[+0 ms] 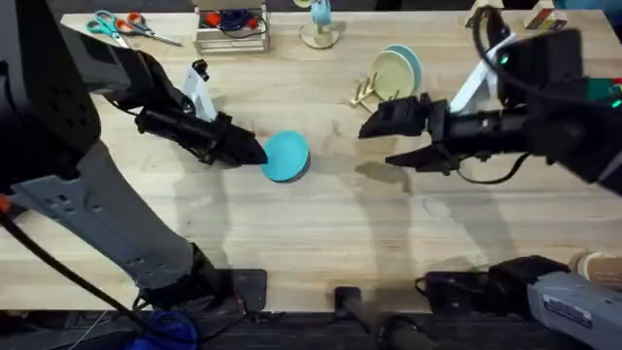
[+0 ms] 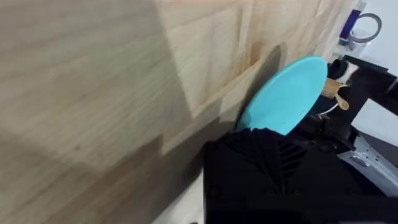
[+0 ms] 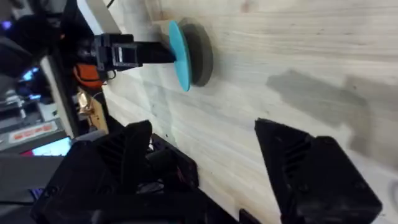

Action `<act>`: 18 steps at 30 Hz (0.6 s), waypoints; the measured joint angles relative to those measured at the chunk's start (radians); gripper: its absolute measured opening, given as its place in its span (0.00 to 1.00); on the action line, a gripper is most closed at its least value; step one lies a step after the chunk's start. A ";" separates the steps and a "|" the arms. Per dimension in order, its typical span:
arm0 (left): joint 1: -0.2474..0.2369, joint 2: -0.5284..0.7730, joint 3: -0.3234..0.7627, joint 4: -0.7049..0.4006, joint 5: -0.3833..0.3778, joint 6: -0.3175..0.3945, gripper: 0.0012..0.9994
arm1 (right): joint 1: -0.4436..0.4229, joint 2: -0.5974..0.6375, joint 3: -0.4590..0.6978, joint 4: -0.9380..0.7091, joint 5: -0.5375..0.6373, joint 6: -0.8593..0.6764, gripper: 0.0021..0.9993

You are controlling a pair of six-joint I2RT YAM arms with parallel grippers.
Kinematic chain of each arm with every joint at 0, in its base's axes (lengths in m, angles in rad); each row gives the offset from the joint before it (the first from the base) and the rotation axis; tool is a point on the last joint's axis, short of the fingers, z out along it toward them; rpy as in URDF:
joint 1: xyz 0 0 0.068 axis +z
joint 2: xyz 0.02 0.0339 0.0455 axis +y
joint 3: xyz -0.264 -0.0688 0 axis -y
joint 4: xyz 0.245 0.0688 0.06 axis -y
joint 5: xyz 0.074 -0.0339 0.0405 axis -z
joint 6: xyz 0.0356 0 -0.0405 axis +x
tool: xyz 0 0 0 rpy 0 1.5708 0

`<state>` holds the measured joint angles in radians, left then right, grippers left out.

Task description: Pick up the plates from the table one by one and place each into a slot on the dish rack.

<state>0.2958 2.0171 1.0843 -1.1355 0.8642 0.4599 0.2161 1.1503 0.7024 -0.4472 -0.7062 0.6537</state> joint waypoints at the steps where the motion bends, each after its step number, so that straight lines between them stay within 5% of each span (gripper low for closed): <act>1: 0.000 0.000 0.000 0.000 0.000 0.000 0.04 | 0.000 0.000 -0.024 0.032 -0.010 0.006 0.99; 18: 0.000 0.000 0.000 0.000 0.000 0.000 0.04 | 0.000 0.000 -0.184 0.131 -0.043 0.026 1.00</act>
<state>0.2958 2.0171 1.0843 -1.1355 0.8640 0.4596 0.2161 1.1503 0.5185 -0.3159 -0.7490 0.6793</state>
